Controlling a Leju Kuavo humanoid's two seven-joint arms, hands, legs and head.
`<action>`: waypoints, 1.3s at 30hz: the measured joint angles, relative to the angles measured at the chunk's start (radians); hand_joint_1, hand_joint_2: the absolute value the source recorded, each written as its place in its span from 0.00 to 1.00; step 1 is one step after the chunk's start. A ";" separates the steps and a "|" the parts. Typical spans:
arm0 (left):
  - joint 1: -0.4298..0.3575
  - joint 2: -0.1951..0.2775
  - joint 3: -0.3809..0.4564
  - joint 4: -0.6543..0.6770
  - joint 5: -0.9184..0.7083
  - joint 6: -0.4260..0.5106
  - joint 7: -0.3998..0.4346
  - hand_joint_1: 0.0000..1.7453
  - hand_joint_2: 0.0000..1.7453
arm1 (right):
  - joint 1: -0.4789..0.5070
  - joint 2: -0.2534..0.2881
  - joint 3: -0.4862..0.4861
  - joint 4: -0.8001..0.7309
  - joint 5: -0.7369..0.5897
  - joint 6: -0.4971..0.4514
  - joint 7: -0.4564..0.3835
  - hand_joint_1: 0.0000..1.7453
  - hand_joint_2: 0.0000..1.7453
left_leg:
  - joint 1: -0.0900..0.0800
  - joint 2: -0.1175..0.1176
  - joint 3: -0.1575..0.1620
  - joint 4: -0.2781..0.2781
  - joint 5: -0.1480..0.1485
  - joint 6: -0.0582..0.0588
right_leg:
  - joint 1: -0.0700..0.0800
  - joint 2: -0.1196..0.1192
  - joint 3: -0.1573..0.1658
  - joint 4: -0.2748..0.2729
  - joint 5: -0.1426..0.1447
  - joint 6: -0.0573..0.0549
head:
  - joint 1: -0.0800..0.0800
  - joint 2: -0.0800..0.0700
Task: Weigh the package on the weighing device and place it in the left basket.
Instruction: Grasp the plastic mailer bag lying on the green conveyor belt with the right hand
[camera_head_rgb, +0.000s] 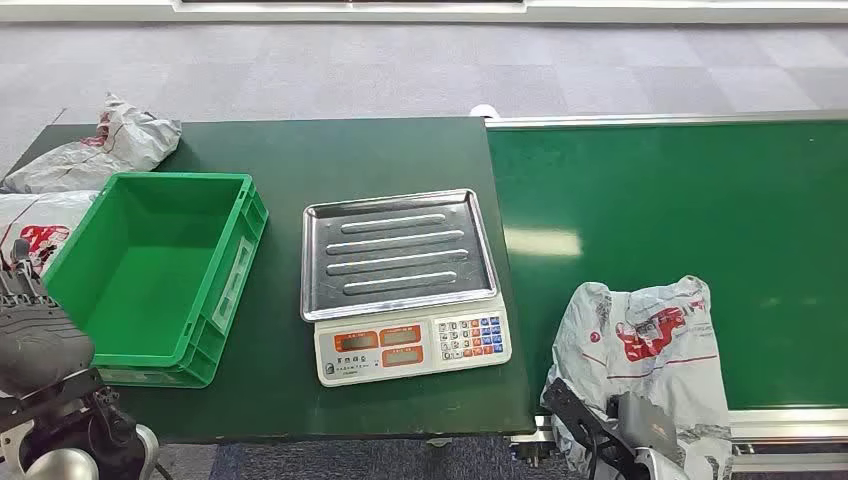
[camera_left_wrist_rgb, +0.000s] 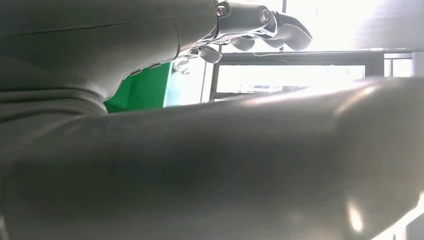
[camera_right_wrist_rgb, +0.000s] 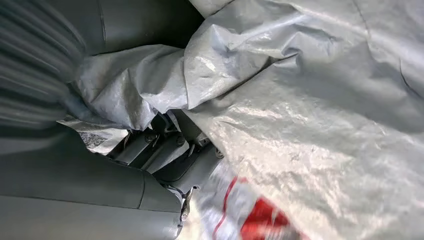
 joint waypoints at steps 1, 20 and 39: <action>0.000 0.000 0.001 0.000 0.000 0.000 -0.001 0.00 0.00 | 0.000 -0.001 -0.004 -0.008 0.001 0.001 0.000 1.00 1.00 | 0.000 0.000 0.000 0.000 0.000 0.000 | 0.000 0.000 0.000 0.000 0.000 0.000 | 0.000 0.000; 0.014 0.000 0.017 -0.009 0.016 0.001 -0.022 0.00 0.00 | -0.020 -0.019 -0.081 -0.188 0.056 -0.023 -0.072 1.00 1.00 | 0.000 0.000 -0.001 0.000 0.000 0.000 | 0.000 0.000 0.000 0.000 0.000 0.000 | 0.000 0.000; 0.013 -0.025 0.001 0.010 0.081 0.022 -0.105 0.00 0.00 | -0.834 -0.188 0.332 -0.195 0.231 -0.066 -0.278 1.00 1.00 | 0.001 0.005 -0.002 0.000 0.006 -0.001 | 0.001 0.007 -0.004 0.001 0.007 0.001 | 0.000 0.000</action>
